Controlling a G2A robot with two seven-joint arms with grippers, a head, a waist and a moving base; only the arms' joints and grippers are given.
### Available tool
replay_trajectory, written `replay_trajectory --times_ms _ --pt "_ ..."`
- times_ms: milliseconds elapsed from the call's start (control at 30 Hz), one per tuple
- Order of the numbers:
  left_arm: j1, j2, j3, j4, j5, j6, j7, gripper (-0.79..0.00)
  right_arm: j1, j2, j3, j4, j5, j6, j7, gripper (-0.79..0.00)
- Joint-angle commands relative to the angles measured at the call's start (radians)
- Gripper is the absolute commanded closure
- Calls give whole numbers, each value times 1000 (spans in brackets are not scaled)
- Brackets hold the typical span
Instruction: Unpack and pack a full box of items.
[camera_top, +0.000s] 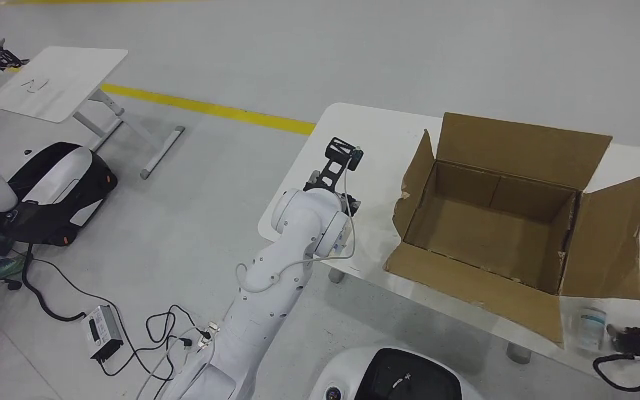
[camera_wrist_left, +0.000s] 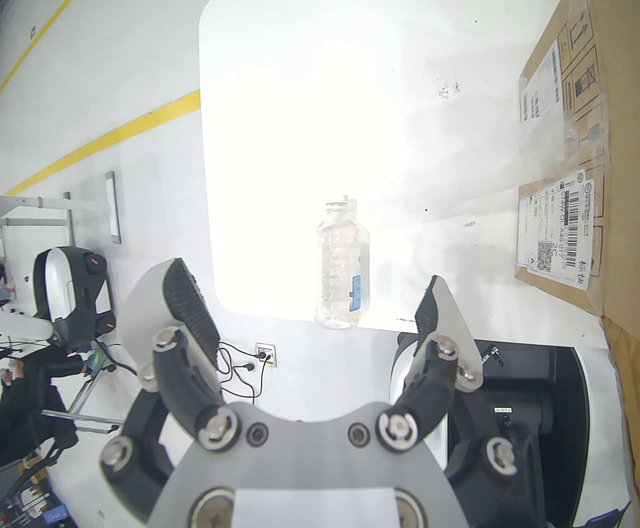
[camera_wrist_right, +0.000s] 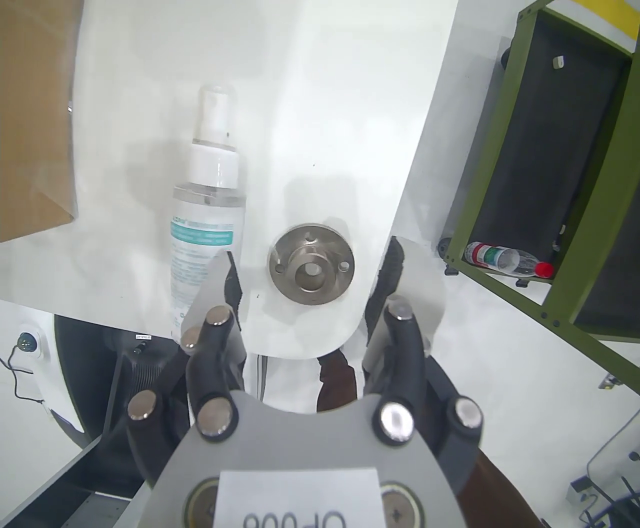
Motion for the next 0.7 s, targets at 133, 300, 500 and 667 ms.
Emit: replay_trajectory --times_ms 133,300,500,667 --pt "0 0 0 0 0 0 0 -785 -26 0 148 -187 230 39 -142 0" --pt "0 0 0 0 0 0 0 -785 -53 0 224 -290 321 1 -353 0" --pt "0 0 0 0 0 0 0 -785 -73 0 226 -305 296 13 -429 0" --pt "0 0 0 0 0 0 0 -785 -73 0 226 -305 296 13 -429 0"
